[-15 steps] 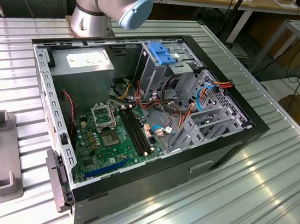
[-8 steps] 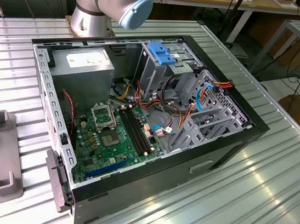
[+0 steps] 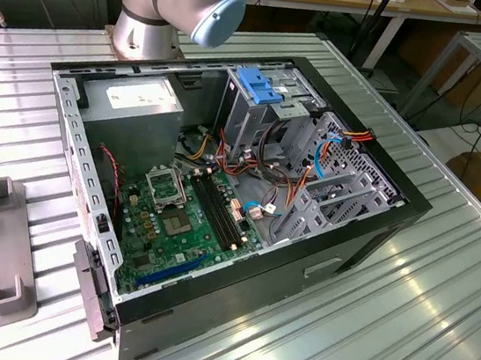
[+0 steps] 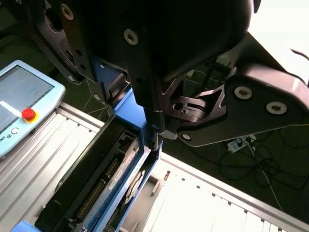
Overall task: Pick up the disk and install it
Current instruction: 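Pick up the disk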
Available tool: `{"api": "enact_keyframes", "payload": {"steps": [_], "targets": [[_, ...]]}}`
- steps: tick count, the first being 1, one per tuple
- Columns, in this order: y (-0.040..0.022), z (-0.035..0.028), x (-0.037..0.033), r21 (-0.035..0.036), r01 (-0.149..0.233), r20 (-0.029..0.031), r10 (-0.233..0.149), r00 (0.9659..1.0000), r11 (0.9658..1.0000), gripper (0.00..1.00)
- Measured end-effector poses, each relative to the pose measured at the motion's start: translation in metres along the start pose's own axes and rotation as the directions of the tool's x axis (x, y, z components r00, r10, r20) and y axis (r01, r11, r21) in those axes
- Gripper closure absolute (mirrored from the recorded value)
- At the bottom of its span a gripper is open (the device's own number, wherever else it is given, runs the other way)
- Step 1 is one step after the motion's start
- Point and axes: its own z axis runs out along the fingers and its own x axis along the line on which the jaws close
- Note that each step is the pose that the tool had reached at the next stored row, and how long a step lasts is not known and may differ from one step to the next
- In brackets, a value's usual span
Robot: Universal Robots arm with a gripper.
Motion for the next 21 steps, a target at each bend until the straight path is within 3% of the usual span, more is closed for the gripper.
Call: {"api": "enact_keyframes", "payload": {"steps": [10, 21], "targets": [[-0.0183, 0.0000, -0.0010, 0.0000, 0.000, 0.0000, 0.000, 1.0000, 1.0000, 0.63], [-0.0472, 0.0000, -0.0027, 0.0000, 0.000, -0.0001, 0.000, 1.0000, 1.0000, 0.63]]}}
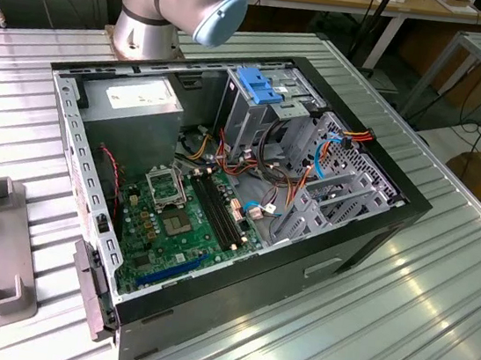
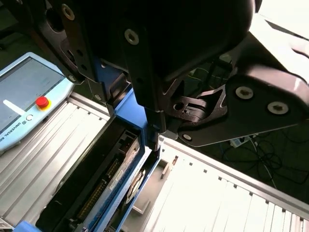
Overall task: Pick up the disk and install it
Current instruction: 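Pick up the disk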
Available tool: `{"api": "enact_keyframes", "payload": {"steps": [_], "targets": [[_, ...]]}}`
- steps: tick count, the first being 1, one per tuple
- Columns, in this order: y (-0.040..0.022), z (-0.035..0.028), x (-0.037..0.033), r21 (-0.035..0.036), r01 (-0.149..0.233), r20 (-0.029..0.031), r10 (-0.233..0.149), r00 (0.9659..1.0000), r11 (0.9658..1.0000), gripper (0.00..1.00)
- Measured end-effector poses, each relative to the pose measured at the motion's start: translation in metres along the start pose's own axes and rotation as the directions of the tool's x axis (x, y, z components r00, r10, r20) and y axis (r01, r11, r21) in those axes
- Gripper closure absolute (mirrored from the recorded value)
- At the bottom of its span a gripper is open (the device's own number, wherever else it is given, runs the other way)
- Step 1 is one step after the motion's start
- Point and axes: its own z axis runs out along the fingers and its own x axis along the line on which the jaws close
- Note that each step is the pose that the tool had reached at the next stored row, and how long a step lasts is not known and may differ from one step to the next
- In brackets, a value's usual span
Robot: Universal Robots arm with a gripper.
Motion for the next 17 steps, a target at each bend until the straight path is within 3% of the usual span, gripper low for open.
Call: {"api": "enact_keyframes", "payload": {"steps": [5, 17], "targets": [[-0.0168, 0.0000, -0.0009, 0.0000, 0.000, 0.0000, 0.000, 1.0000, 1.0000, 0.63], [-0.0495, 0.0000, -0.0028, 0.0000, 0.000, 0.0001, 0.000, 1.0000, 1.0000, 0.63]]}}
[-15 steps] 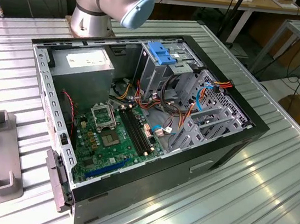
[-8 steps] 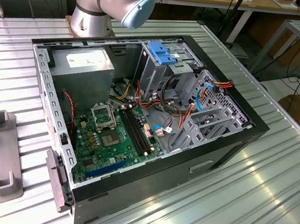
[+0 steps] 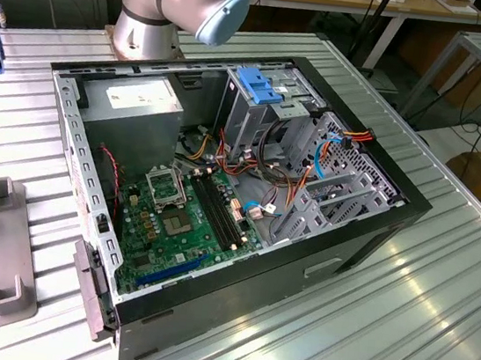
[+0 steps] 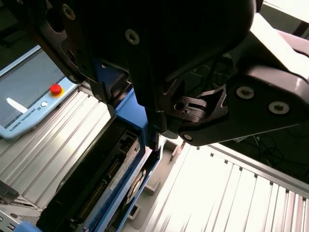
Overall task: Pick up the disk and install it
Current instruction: 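Pick up the disk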
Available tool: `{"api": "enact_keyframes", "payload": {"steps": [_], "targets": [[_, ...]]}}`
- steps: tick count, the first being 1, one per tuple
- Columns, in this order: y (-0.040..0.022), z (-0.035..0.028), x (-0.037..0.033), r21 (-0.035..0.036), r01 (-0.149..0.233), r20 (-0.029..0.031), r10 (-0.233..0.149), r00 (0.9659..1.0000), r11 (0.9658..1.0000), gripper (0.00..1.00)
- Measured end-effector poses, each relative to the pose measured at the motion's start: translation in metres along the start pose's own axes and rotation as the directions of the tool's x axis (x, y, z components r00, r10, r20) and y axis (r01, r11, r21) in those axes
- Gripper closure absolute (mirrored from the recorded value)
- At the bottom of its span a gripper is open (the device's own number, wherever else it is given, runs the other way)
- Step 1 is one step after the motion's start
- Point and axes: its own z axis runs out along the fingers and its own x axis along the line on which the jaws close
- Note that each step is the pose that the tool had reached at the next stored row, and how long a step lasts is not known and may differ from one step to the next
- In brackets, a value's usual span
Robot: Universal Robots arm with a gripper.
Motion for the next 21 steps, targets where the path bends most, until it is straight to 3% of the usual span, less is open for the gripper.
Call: {"api": "enact_keyframes", "payload": {"steps": [3, 7, 21], "targets": [[-0.0093, 0.0000, -0.0005, 0.0000, 0.000, 0.0000, 0.000, 1.0000, 1.0000, 0.63], [-0.0279, 0.0000, -0.0016, 0.0000, 0.000, 0.0000, 0.000, 1.0000, 1.0000, 0.63], [-0.0785, 0.0000, -0.0044, 0.0000, 0.000, 0.0000, 0.000, 1.0000, 1.0000, 0.63]]}}
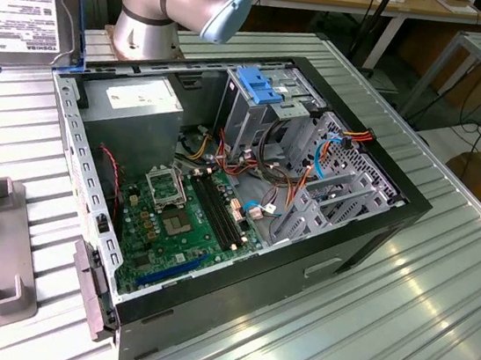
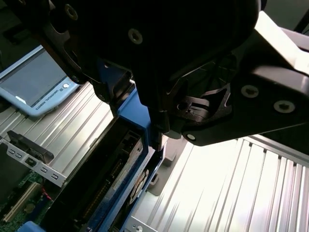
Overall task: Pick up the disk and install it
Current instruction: 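Pick up the disk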
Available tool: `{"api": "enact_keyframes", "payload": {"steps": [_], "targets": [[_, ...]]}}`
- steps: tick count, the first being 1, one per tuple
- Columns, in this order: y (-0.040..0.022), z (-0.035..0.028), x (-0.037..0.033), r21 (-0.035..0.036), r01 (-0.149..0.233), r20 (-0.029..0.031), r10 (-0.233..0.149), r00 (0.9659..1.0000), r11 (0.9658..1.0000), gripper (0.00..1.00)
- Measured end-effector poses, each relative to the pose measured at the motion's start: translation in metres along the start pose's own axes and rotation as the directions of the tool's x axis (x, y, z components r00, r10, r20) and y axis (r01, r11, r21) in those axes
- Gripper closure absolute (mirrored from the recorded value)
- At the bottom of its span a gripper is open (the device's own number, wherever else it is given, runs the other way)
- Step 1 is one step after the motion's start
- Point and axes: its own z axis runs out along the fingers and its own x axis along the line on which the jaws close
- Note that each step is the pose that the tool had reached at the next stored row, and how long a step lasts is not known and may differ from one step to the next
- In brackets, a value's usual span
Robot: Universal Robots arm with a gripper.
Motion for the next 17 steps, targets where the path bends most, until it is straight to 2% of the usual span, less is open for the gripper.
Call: {"api": "enact_keyframes", "payload": {"steps": [4, 6, 10, 13, 17], "targets": [[-0.0167, 0.0000, -0.0009, 0.0000, 0.000, 0.0000, 0.000, 1.0000, 1.0000, 0.63], [-0.0270, 0.0000, -0.0015, -0.0001, 0.000, 0.0000, 0.000, 1.0000, 1.0000, 0.63], [-0.0418, 0.0001, -0.0023, 0.0000, 0.000, 0.0000, 0.000, 1.0000, 1.0000, 0.63], [-0.0474, 0.0002, -0.0020, 0.0000, 0.000, 0.0000, 0.000, 1.0000, 1.0000, 0.63], [-0.0569, 0.0006, 0.0025, 0.0000, 0.000, 0.0004, 0.000, 1.0000, 1.0000, 0.63]]}}
